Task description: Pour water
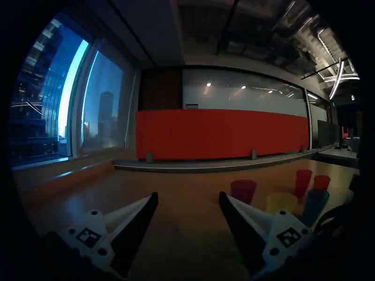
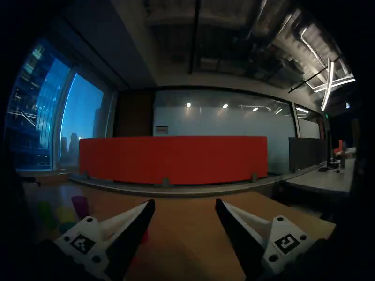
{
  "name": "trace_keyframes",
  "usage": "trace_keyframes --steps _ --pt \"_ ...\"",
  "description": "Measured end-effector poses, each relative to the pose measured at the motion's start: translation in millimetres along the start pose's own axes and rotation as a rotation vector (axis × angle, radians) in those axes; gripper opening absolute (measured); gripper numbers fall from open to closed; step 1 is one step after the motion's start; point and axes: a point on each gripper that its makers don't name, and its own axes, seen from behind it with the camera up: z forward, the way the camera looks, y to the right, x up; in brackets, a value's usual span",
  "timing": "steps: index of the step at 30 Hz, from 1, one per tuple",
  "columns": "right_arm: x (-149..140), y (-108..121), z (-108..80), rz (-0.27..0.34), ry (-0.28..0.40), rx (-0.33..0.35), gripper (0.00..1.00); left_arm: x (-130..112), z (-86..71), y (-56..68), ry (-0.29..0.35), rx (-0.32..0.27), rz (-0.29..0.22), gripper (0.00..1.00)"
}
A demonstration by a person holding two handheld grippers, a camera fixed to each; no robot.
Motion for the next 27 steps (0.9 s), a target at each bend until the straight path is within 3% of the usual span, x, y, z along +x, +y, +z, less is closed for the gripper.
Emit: trace_keyframes --steps 11,27 --pt "-31 -15 14.2 0.026 -0.034 0.007 1.0 0 0.3 -0.7 0.0 0.0 0.0 0.96" --pt "-53 -18 14.1 -0.002 -0.071 0.0 1.0 0 0.8 -0.8 0.0 0.0 0.0 0.96"
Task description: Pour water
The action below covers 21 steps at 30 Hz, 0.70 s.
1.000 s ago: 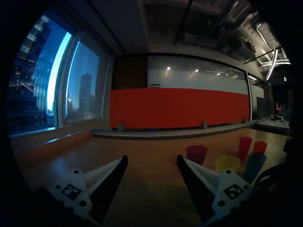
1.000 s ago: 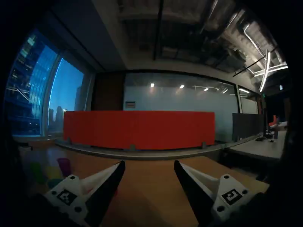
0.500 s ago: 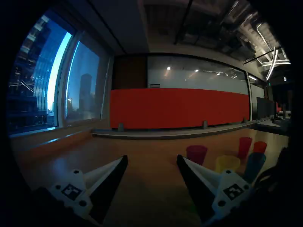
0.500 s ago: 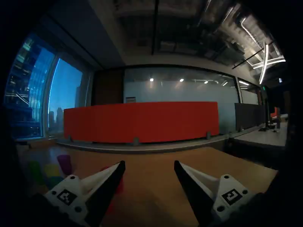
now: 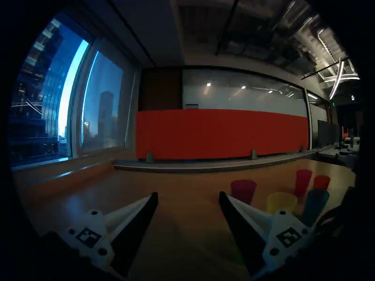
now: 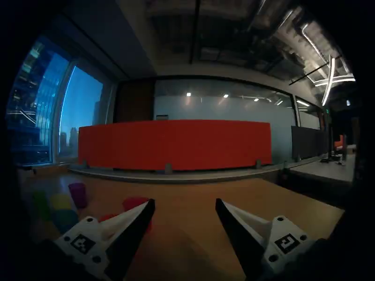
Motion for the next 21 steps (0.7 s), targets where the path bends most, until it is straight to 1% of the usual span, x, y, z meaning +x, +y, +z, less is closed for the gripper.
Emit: trace_keyframes --steps 6,21 --pt "-3.3 -0.9 1.3 -0.011 -0.018 -0.003 1.0 0.0 0.0 0.4 0.0 0.0 0.0 0.96" --pt "-3.9 -0.7 1.2 -0.009 -0.018 -0.003 1.0 -0.1 0.0 0.4 0.0 0.0 0.0 0.96"
